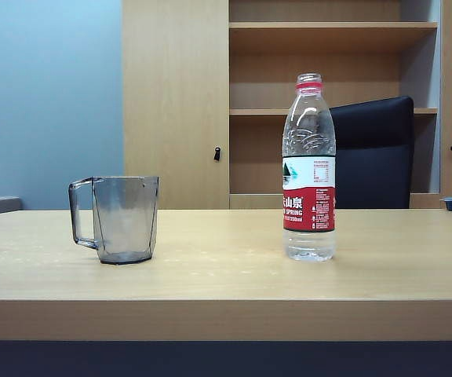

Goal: Pick up the mineral water bottle on the table and pour water into the mug until it's half full.

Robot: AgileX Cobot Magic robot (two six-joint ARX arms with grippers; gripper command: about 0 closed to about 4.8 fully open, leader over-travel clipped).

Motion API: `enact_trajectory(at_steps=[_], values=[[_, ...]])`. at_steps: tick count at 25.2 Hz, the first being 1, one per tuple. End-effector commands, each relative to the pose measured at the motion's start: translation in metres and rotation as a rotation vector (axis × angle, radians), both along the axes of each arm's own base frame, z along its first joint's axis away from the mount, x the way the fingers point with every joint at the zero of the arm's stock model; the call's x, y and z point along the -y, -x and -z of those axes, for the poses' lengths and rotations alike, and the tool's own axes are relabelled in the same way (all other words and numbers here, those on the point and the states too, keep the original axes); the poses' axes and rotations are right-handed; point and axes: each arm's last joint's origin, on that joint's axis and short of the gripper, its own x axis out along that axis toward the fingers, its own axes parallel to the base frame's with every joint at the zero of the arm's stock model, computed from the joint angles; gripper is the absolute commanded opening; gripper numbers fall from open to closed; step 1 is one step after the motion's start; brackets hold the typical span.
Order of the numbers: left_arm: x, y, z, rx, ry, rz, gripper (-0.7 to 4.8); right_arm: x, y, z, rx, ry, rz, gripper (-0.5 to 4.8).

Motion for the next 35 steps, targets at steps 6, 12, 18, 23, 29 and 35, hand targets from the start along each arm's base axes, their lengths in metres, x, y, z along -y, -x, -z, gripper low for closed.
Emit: enact_trajectory(at_steps=[6,12,18,23,29,35], values=[[0.001,-0.018,0.003,-0.094,-0.047,0.037,-0.02,-0.003,-0.082,0.004,-0.191,0.039,0.034,1.72],[0.001,-0.026,0.007,-0.101,-0.105,0.046,-0.02,-0.019,-0.142,0.068,-0.125,-0.040,0.007,1.72],[0.000,-0.026,0.007,-0.093,-0.124,0.018,-0.02,-0.047,-0.148,0.128,-0.030,0.098,0.028,3.39],[0.000,-0.026,0.007,-0.101,-0.125,0.013,-0.02,-0.065,-0.166,0.164,-0.007,0.094,0.029,4.79],[0.000,-0.025,0.010,-0.130,-0.125,0.015,-0.02,-0.077,-0.193,0.181,-0.016,0.097,0.022,4.79],[0.000,-0.025,0.011,-0.144,-0.126,0.012,-0.02,-0.088,-0.225,0.176,-0.022,0.043,-0.009,4.79]])
